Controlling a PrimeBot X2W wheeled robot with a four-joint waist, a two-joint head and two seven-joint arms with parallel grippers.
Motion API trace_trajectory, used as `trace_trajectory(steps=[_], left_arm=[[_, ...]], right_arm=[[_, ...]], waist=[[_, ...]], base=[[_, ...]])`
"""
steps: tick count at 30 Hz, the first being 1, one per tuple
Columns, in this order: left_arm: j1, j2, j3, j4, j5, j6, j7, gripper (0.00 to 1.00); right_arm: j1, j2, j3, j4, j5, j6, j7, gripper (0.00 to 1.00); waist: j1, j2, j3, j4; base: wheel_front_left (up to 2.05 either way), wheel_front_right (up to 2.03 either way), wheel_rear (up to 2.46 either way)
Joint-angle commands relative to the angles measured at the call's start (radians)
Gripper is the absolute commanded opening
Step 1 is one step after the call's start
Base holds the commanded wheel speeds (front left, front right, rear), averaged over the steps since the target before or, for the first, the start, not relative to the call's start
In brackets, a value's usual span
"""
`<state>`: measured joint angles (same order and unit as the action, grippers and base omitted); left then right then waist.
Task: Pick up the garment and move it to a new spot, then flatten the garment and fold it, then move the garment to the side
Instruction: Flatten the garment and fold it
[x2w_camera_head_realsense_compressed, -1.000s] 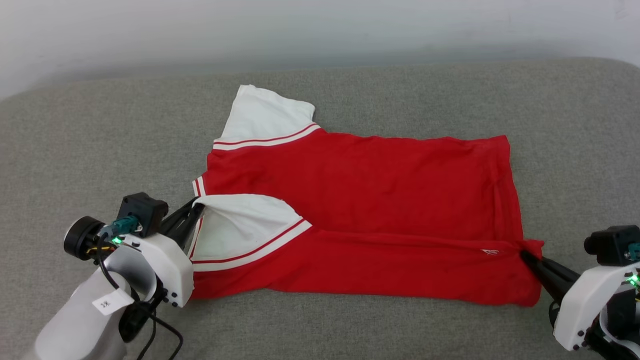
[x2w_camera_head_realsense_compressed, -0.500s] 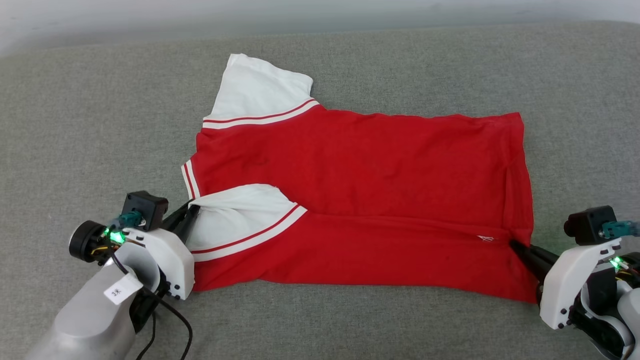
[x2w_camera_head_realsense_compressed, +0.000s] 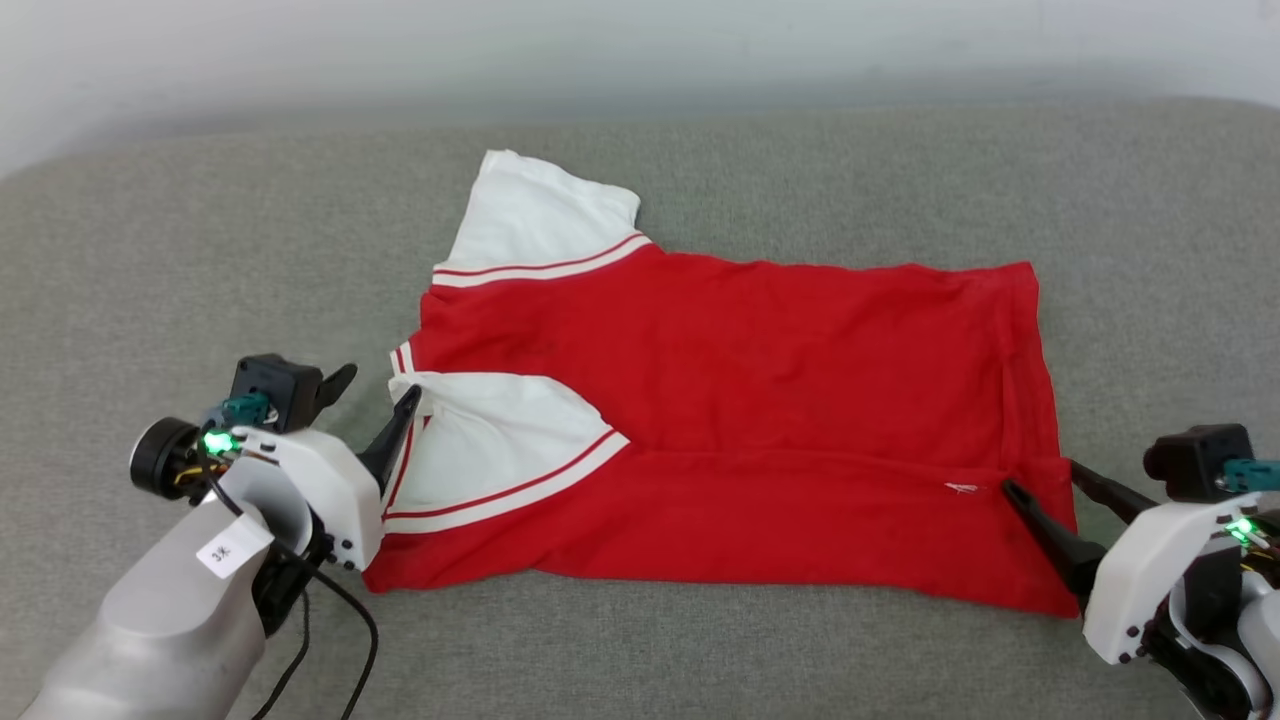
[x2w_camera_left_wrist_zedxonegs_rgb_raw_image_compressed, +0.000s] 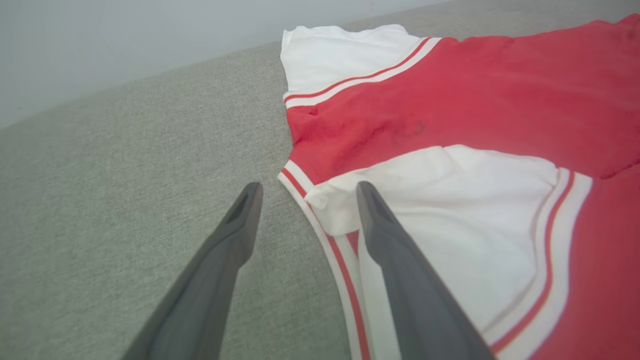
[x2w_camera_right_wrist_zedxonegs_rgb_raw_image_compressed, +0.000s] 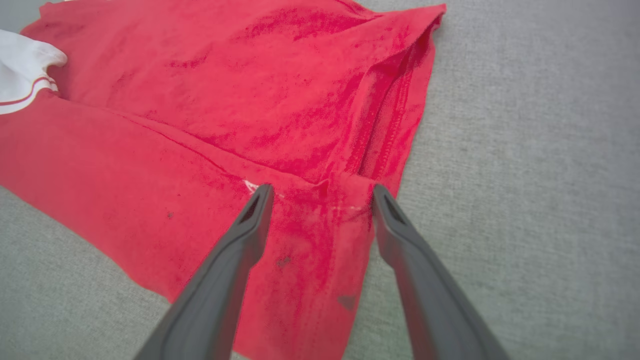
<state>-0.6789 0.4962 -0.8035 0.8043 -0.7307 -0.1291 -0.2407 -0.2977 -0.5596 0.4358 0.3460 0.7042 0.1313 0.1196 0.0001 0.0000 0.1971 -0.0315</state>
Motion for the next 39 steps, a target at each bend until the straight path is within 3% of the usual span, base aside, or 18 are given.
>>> trace_trajectory(steps=[1,7,18,26,31,39], left_arm=[[-0.013,0.000,-0.005,-0.008,-0.006,0.000,0.000,1.00],[-0.042,0.041,-0.060,-0.093,-0.059,0.000,0.116,1.00],[-0.120,0.149,-0.166,-0.283,-0.294,0.000,0.588,1.00],[-0.144,0.177,-0.251,-0.324,-0.392,0.000,0.838,1.00],[-0.135,0.179,-0.294,-0.313,-0.408,0.000,0.887,1.00],[-0.092,0.144,-0.330,-0.230,-0.449,0.000,0.865,1.00]], right_arm=[[0.017,-0.004,-0.008,-0.010,-0.001,-0.001,-0.008,1.00],[0.075,-0.011,-0.056,-0.070,-0.020,-0.001,0.001,1.00],[0.132,0.023,-0.107,-0.146,-0.051,-0.001,0.067,1.00],[0.139,0.043,-0.115,-0.168,-0.063,-0.001,0.105,1.00],[0.129,0.050,-0.112,-0.181,-0.070,-0.001,0.117,1.00],[0.102,0.059,-0.097,-0.194,-0.076,-0.001,0.128,1.00]], waist=[[-0.0001,0.0000,-0.023,0.011],[-0.0001,0.0000,-0.072,0.028],[-0.0001,0.0000,-0.102,0.055],[-0.0001,0.0000,-0.103,0.053],[-0.0001,0.0000,-0.090,0.042],[-0.0001,0.0000,-0.053,0.020]], base=[[0.00,0.00,0.00],[0.00,0.00,0.00],[0.00,0.00,0.00],[0.00,0.00,0.00],[0.00,0.00,0.00],[0.00,0.00,0.00]])
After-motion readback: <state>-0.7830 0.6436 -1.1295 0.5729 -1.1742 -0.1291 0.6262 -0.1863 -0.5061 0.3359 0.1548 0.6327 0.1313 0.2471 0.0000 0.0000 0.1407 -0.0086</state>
